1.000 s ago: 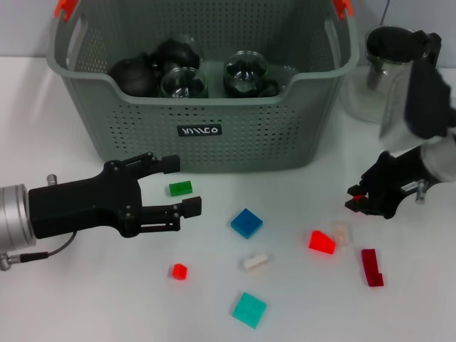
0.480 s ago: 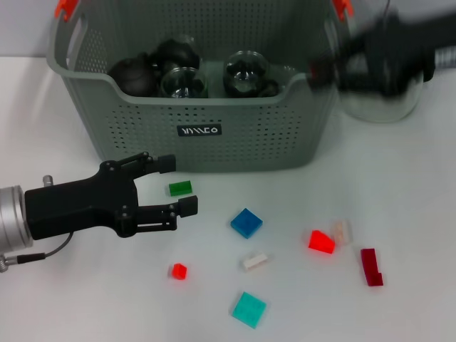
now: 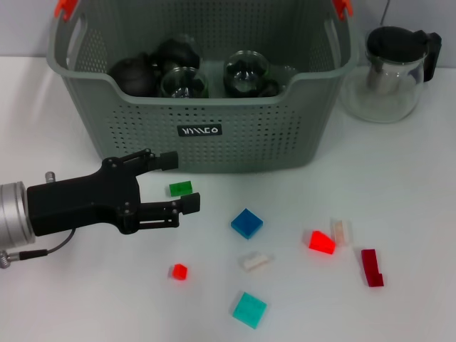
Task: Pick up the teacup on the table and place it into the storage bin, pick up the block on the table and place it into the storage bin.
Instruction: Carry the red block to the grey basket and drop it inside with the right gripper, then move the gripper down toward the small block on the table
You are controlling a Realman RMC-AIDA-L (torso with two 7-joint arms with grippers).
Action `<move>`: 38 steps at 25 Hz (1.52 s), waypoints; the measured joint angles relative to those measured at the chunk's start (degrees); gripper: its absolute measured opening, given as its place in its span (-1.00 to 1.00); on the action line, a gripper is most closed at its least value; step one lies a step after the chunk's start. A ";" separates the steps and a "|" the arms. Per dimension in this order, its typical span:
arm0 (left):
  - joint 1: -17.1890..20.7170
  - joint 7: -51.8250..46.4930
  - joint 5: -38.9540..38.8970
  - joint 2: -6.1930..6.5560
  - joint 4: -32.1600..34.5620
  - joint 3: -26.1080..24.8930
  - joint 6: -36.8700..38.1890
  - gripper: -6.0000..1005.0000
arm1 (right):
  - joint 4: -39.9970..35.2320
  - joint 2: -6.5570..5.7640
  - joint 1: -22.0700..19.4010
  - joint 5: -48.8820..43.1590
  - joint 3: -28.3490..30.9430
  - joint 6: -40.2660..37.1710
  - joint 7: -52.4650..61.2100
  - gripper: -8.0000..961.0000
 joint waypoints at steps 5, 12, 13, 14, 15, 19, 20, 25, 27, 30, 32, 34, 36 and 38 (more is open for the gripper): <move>-0.09 -0.12 -0.14 -0.01 -0.02 0.00 -0.06 0.83 | 1.40 1.27 1.65 -5.94 -2.47 5.01 0.29 -0.26; -0.07 -0.20 -0.08 0.00 -0.02 0.02 0.24 0.83 | -5.88 0.95 -4.02 3.21 -1.62 -7.63 -3.74 0.05; -0.02 -0.20 -0.09 0.01 -0.02 -0.02 0.30 0.83 | -7.05 0.61 -5.62 5.84 -1.34 -12.11 -4.85 0.09; 0.03 -0.20 -0.09 -0.01 -0.02 0.01 0.37 0.83 | -7.76 0.11 -6.95 7.87 -1.11 -16.07 -5.84 0.14; 0.09 -0.17 -0.08 -0.03 -0.02 0.01 0.41 0.83 | -8.40 -0.43 -8.45 9.70 -0.88 -20.13 -6.79 0.29; 0.30 0.16 -0.03 -0.07 -0.02 0.01 0.47 0.83 | -10.27 -2.27 -13.96 10.60 -0.82 -32.46 -9.01 0.71; 0.34 0.19 -0.02 -0.07 -0.02 -0.01 0.48 0.83 | -10.65 -2.56 -15.15 9.59 -0.98 -34.63 -9.11 0.78; 0.34 0.17 0.02 -0.03 -0.02 0.00 0.51 0.83 | -11.16 -2.05 -18.11 -2.22 -1.33 -36.77 -9.12 0.97; 0.24 0.17 0.03 -0.07 -0.02 0.08 0.50 0.83 | -10.41 -0.65 -18.07 -8.28 -1.46 -34.88 -9.28 0.97; 0.06 0.06 0.05 -0.11 -0.02 0.21 0.41 0.83 | -9.68 2.30 -17.60 -16.42 -2.00 -30.04 -9.92 0.97; 0.01 0.00 0.05 -0.11 -0.02 0.30 0.37 0.83 | -9.02 4.60 -17.22 -21.07 -3.44 -25.84 -10.32 0.97; 0.00 -0.05 0.05 -0.10 -0.02 0.34 0.30 0.83 | -7.54 6.03 -16.68 -24.43 -5.13 -22.15 -10.54 0.97; 0.00 -0.08 0.05 -0.12 -0.02 0.36 0.21 0.83 | -5.20 6.84 -15.89 -26.83 -6.50 -18.73 -10.58 0.97; 0.01 -0.09 0.05 -0.19 -0.04 0.37 0.16 0.83 | -1.96 7.12 -14.70 -28.36 -7.56 -15.69 -10.44 0.97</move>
